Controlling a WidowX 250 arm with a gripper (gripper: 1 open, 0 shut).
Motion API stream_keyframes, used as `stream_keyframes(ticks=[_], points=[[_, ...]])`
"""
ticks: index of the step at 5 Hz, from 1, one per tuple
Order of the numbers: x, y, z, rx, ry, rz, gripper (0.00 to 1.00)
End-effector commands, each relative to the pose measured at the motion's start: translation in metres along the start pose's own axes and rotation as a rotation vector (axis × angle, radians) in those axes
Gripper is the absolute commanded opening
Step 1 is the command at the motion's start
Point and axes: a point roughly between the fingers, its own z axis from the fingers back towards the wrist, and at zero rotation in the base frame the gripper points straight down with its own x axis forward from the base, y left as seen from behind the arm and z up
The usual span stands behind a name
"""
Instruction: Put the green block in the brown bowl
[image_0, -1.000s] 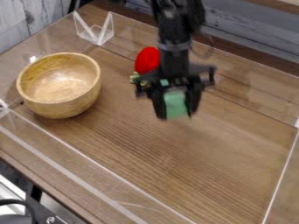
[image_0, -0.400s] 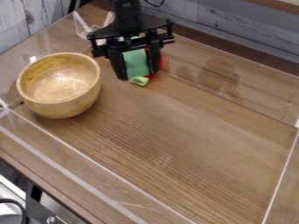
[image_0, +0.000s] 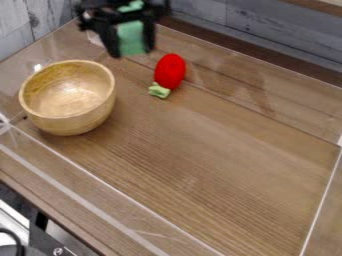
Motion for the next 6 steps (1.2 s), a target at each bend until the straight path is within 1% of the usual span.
stream_keyframes(ticks=[1,2,3,4,5,6], points=[[0.029,0.037,0.006,0.024,-0.069,0.01,0.0],[0.047,0.067,-0.006,0.063,-0.087,0.018,0.0],[0.057,0.083,-0.022,0.096,-0.085,0.005,0.0],[0.057,0.087,-0.037,0.112,-0.07,-0.072,0.0],[0.057,0.089,-0.047,0.122,-0.052,-0.149,0.0],[0.061,0.092,-0.057,0.145,-0.046,-0.078,0.0]])
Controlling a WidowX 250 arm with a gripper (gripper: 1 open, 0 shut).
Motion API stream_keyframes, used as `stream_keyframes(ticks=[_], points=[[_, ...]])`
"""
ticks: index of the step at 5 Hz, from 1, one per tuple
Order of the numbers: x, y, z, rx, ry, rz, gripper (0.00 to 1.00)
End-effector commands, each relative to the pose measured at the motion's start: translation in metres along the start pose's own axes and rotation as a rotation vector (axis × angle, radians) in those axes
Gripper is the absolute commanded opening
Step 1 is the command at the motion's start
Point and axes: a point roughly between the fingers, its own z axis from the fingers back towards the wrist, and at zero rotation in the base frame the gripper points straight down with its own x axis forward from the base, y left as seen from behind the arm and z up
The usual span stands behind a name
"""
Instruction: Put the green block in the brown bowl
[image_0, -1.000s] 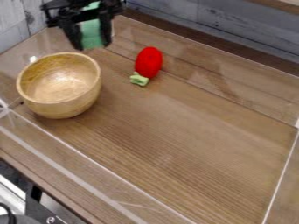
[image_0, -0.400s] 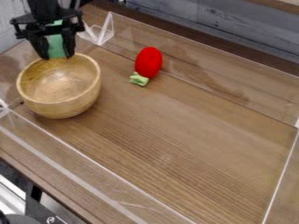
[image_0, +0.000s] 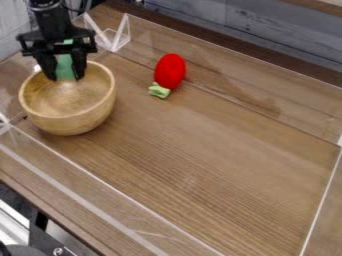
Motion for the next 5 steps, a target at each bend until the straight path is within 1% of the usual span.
stream_keyframes(ticks=[1,3,5], points=[[0.014,0.0,0.011,0.015,-0.05,0.072,0.0],[0.013,0.002,0.035,0.004,-0.038,0.034,0.0],[0.004,0.007,0.028,0.022,-0.028,0.185,0.0]])
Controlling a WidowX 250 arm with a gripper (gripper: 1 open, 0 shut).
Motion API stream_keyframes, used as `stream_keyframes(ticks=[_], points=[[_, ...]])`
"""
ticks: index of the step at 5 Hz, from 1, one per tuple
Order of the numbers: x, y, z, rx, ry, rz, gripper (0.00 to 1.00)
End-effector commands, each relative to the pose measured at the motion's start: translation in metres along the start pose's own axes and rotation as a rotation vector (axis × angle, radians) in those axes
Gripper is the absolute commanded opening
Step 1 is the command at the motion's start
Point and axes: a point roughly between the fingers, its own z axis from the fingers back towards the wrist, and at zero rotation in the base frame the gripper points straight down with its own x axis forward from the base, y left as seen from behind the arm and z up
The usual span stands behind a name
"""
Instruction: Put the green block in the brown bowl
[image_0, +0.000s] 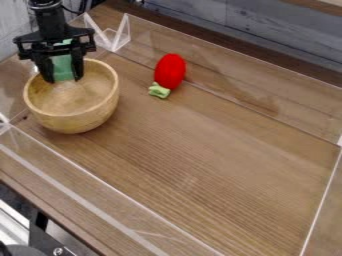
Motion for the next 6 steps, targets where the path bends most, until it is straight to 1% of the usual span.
stream_keyframes(ticks=[1,2,3,4,5,6], points=[[0.003,0.008,0.02,-0.011,-0.069,-0.011,0.0],[0.007,0.003,0.034,-0.004,-0.07,-0.001,1.0],[0.013,-0.002,0.051,-0.005,-0.073,0.006,1.0],[-0.001,-0.024,0.069,-0.035,-0.089,-0.083,1.0],[-0.012,-0.039,0.078,-0.055,-0.088,-0.152,1.0],[-0.024,-0.054,0.084,-0.064,-0.089,-0.177,1.0]])
